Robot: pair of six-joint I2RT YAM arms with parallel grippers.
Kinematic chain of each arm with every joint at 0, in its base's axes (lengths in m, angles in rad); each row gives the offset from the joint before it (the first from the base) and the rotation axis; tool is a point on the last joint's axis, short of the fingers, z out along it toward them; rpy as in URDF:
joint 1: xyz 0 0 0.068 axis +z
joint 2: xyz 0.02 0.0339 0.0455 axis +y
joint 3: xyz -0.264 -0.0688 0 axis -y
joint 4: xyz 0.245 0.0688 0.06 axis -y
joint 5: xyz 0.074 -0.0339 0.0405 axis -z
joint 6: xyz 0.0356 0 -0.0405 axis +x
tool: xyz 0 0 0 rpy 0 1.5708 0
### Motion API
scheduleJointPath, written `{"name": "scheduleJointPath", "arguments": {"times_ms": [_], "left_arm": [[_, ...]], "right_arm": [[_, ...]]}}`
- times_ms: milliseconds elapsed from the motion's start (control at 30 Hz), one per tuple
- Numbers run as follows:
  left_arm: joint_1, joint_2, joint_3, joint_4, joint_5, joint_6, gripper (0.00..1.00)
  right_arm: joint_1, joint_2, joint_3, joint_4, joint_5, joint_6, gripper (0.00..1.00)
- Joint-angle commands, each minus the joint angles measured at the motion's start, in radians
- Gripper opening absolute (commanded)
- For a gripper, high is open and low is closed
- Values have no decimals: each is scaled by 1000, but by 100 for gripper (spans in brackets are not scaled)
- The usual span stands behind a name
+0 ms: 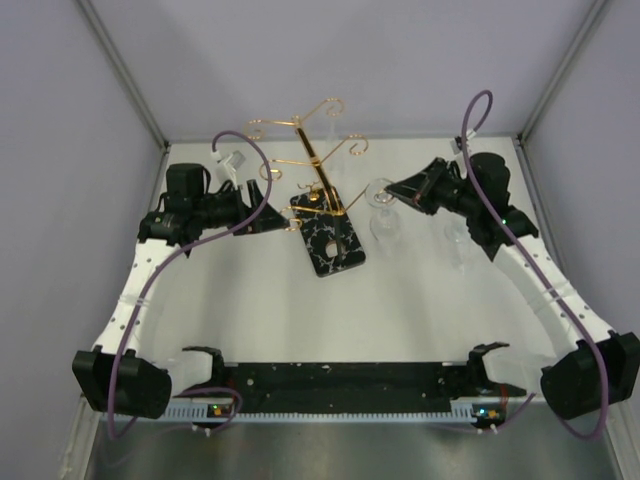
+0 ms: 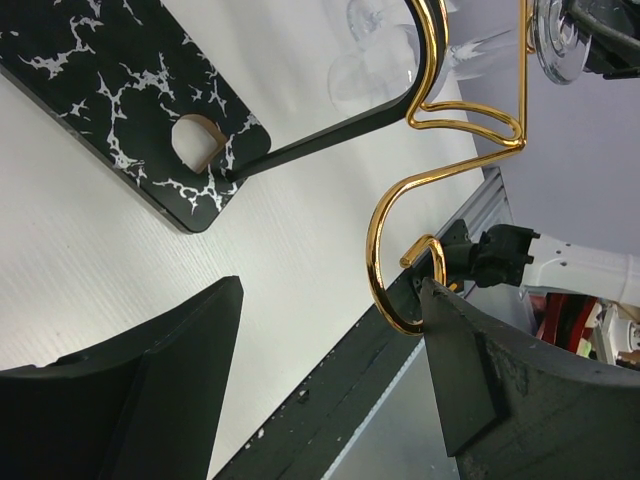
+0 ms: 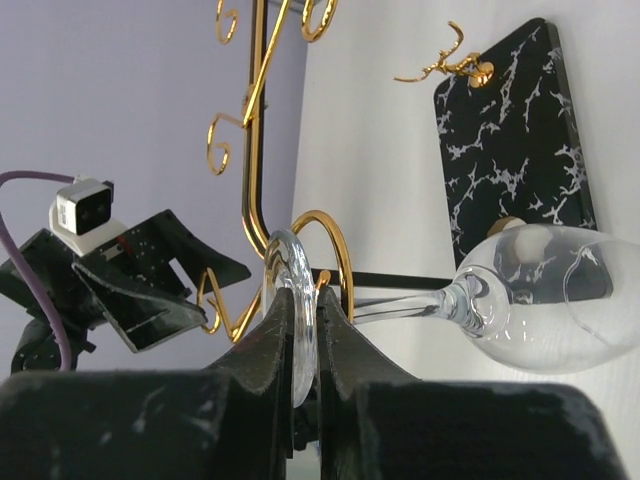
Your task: Take the wine glass off the wine glass rack
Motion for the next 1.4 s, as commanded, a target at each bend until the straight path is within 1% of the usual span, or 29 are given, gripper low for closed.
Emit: {"name": "scheduleJointPath", "arguments": {"times_ms": [0,133,333,467,567,767,1033,1200,1367], "left_arm": [[3,-6,6,-45,-52,55,76],[3,-6,4,-49,-50,57,76],[3,-6,10,-52,-52,61,76],[3,-4,9,-55,-52,66,76],[3,-4,6,-57,-49,69,76],[3,-9,3,-65,-46,77,76],[3,-12,3,-62,-40,72,76],[3,-17,3,-57,-32,63,76],[3,-18,0,-52,-33,57,76]], "right_arm": [[-14,-61,-21,42,15,27,0],[-24,-97,-35,61,63,50,0],[-52,-116,-41,99,72,92,0],[-52,-101,-53,150,66,115,0],[-53,-90,-79,231,66,145,0],[-52,-38,-81,363,37,182,0],[-53,17,-44,421,2,194,0],[-52,48,-33,481,-63,222,0],[-38,64,-10,464,-101,205,0]]}}
